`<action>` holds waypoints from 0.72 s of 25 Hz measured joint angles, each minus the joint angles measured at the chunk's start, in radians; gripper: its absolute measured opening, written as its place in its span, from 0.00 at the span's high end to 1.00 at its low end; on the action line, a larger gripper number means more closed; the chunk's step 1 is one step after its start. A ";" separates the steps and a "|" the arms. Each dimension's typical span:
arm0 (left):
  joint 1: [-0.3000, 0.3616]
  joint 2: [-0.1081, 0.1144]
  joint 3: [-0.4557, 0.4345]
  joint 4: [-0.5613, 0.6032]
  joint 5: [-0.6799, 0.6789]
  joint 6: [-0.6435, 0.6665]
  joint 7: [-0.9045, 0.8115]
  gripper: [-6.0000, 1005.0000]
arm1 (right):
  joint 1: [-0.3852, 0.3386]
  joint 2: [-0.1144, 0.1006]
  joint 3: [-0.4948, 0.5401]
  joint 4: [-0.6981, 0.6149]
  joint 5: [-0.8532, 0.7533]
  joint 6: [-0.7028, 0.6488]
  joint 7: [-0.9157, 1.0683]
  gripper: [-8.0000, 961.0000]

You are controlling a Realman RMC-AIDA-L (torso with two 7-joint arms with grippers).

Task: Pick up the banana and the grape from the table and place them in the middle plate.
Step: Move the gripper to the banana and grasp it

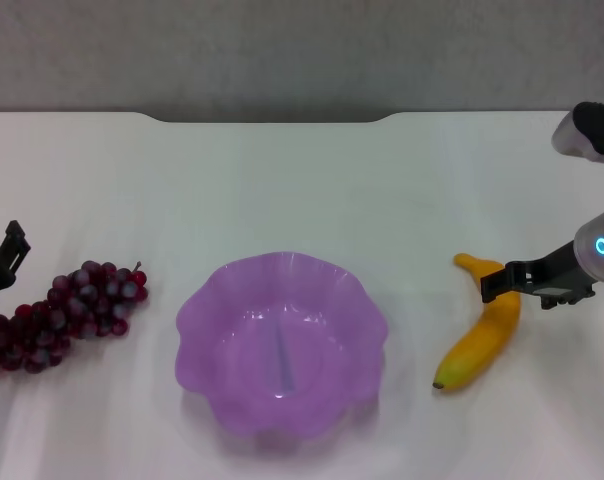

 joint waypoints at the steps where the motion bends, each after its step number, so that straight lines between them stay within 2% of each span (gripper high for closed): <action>1: 0.000 0.000 0.000 0.000 0.000 0.000 0.000 0.19 | 0.000 0.000 0.000 -0.001 0.000 -0.005 0.000 0.08; 9: -0.007 -0.001 0.002 0.001 0.001 -0.009 0.000 0.19 | 0.000 -0.001 -0.003 -0.029 0.000 -0.051 -0.004 0.08; 18: -0.011 -0.002 0.003 0.001 0.002 -0.016 0.000 0.19 | 0.012 0.005 -0.058 -0.078 0.010 -0.123 -0.007 0.08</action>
